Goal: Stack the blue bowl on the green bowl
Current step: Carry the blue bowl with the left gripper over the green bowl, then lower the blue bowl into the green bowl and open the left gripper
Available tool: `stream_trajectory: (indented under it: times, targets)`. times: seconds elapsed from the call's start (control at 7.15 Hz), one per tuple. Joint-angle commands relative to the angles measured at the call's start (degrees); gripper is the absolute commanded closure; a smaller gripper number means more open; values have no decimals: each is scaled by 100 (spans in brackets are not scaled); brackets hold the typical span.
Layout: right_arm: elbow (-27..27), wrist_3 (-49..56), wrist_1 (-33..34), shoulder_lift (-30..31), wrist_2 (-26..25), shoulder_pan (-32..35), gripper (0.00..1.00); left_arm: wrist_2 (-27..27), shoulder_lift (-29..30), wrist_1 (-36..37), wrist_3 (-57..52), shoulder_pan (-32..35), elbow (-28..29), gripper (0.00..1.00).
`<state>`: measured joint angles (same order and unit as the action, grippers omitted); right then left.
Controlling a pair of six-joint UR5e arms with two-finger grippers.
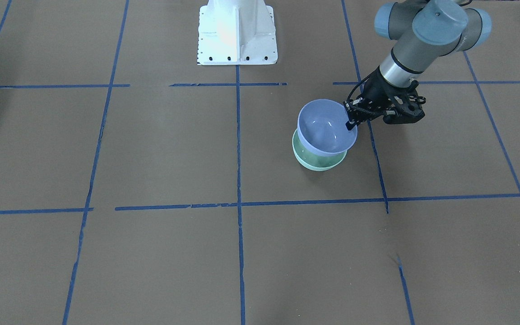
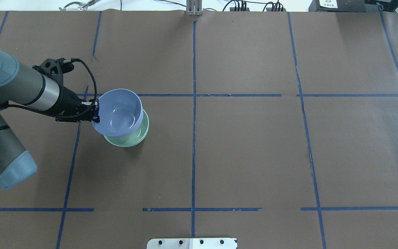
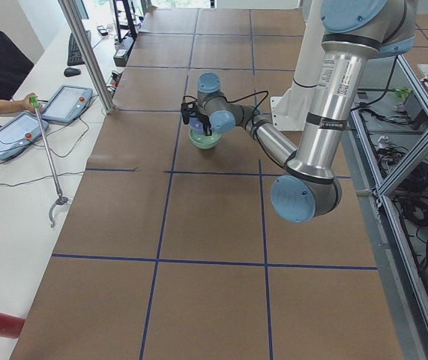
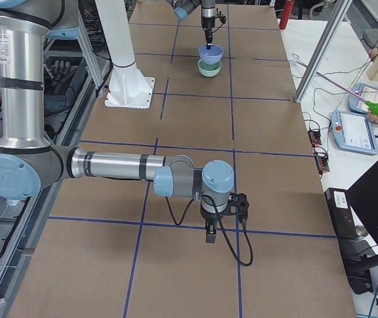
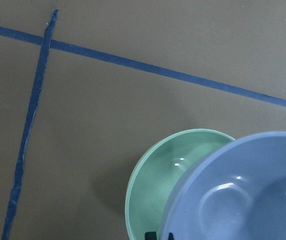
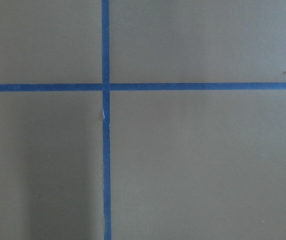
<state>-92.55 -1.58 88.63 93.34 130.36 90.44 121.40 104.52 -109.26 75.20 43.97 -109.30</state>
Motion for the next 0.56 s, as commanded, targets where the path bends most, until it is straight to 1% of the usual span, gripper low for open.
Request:
stream_trajectory:
  times: [0.0, 0.14, 0.28, 0.42]
  targets:
    - [0, 0, 5, 0, 7, 0, 0, -20, 7, -8, -5, -11, 66, 100]
    - [0, 0, -4, 0, 7, 0, 0, -20, 16, -8, -49, -46, 127, 99]
    - [0, 0, -4, 0, -2, 0, 0, -20, 7, -69, -241, -47, 154, 1]
    - [0, 0, -4, 0, -2, 0, 0, -20, 7, -121, -260, -55, 172, 0]
